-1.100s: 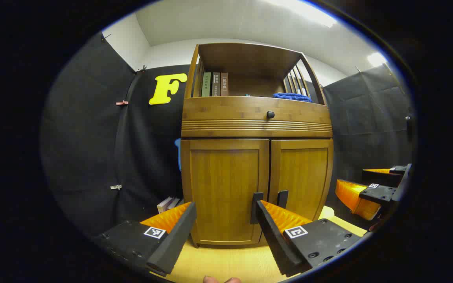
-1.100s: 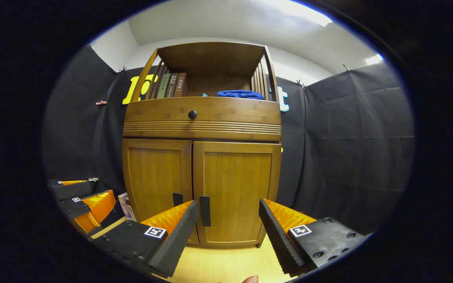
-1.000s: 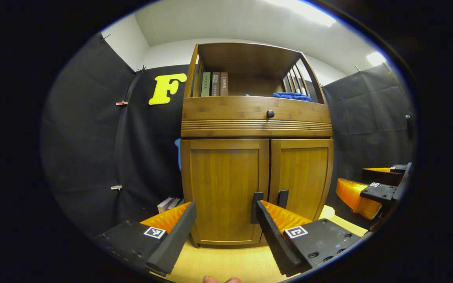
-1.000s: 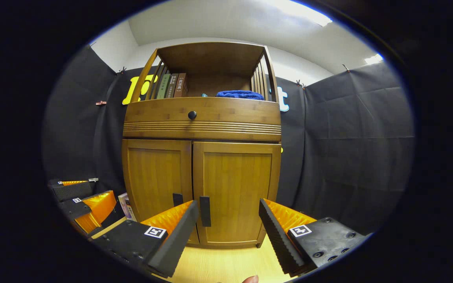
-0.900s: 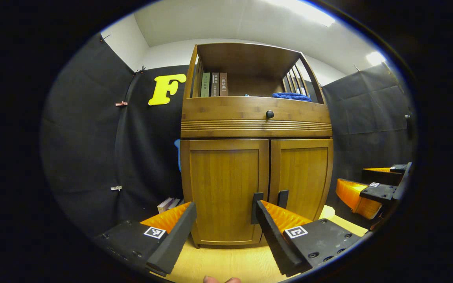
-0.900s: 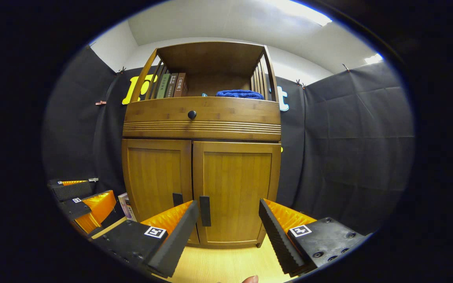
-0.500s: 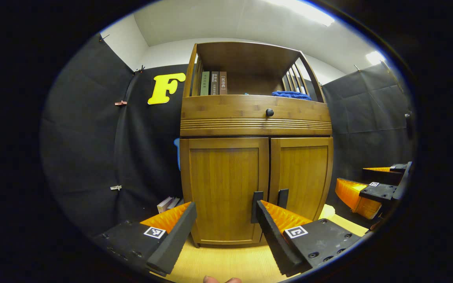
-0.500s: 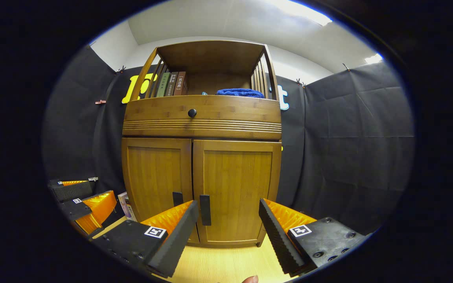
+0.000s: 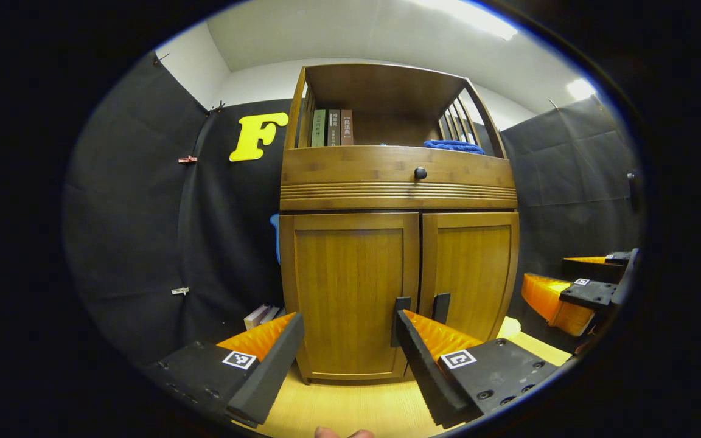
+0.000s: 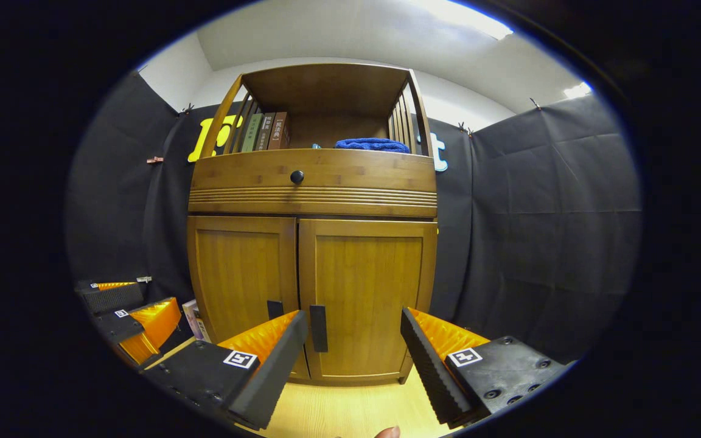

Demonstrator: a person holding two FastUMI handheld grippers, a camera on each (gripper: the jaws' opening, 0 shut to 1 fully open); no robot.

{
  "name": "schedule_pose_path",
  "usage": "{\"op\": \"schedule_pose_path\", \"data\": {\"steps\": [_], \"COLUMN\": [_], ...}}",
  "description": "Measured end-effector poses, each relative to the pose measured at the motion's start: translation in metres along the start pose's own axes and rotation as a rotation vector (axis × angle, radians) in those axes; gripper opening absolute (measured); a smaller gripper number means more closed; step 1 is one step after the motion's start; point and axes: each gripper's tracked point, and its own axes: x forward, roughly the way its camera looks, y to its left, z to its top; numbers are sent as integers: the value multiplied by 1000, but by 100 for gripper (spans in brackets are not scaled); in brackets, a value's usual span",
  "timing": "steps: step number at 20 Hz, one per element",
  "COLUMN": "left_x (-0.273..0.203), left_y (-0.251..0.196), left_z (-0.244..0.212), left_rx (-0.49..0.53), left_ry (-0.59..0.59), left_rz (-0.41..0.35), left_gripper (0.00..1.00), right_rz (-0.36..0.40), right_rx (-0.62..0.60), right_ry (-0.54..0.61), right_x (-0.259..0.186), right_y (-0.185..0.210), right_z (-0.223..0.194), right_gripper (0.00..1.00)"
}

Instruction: Open the right door of the double-door shoe cabinet with the right hand, and open the left door with the left hand.

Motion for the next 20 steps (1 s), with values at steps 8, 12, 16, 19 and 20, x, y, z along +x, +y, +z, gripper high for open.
{"op": "schedule_pose_path", "data": {"steps": [8, 12, 16, 19, 20], "left_x": [14, 17, 34, 38, 39], "left_y": [6, 9, 23, 32, 35], "left_z": [-4, -8, -15, -17, -16], "left_rx": [9, -1, 10, 7, 5], "left_ry": [10, 22, 34, 46, 47], "left_rz": [-3, 0, -2, 7, 14], "left_gripper": [94, 94, 94, 94, 94], "right_rz": [39, 72, 103, 95, 94], "right_rx": [-22, -21, 20, -1, 5], "right_ry": [10, 33, 77, 117, 134], "right_x": [59, 101, 137, 160, 168], "right_y": [25, 44, 61, 65, 66], "right_z": [-16, -42, -80, -107, -114], "right_gripper": [98, 98, 98, 95, 87]}}
